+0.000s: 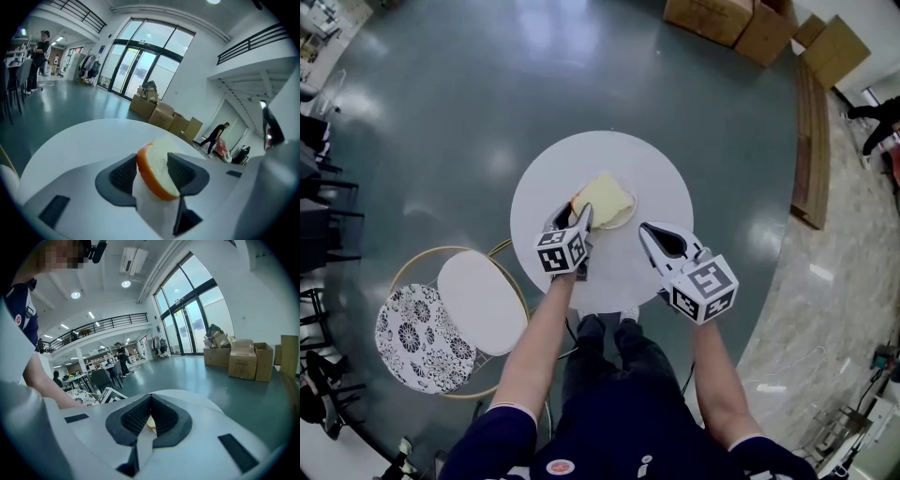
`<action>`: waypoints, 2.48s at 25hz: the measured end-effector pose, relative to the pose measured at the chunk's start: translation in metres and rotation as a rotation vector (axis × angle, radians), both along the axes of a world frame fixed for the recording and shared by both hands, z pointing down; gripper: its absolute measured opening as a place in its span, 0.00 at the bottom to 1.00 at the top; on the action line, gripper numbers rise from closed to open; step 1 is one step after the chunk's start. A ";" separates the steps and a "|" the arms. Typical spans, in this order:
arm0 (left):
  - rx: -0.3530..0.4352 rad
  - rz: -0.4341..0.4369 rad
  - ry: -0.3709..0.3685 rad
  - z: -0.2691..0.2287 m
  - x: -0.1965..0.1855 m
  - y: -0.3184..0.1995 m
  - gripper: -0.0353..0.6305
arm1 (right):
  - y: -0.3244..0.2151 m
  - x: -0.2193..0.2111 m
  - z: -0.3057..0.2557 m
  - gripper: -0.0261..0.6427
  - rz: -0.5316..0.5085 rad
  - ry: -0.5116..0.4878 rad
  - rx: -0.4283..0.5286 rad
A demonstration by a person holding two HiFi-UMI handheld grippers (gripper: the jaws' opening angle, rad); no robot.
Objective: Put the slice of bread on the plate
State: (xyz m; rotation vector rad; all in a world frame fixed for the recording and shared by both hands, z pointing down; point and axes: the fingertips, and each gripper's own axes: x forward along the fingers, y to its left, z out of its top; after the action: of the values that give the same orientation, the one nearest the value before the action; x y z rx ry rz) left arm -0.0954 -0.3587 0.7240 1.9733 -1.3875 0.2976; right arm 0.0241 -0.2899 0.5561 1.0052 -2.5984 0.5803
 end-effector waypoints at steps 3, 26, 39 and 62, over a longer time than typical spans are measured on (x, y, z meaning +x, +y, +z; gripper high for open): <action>-0.001 0.031 -0.048 0.003 -0.001 0.001 0.35 | 0.001 -0.001 0.000 0.05 -0.002 -0.003 0.003; 0.308 0.318 -0.161 -0.136 0.028 0.041 0.27 | 0.019 0.004 -0.041 0.05 -0.002 -0.036 0.079; 0.479 0.401 -0.126 -0.246 0.062 0.111 0.06 | 0.048 0.000 -0.091 0.05 -0.019 -0.082 0.168; 0.633 0.443 -0.052 -0.336 0.087 0.146 0.06 | 0.071 -0.002 -0.169 0.05 -0.042 -0.148 0.358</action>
State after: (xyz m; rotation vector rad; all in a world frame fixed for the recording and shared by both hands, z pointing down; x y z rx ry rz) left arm -0.0087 -0.2125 0.3882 2.8181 -1.1433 0.1088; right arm 0.0224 -0.2184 0.3866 1.0398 -2.9162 0.1857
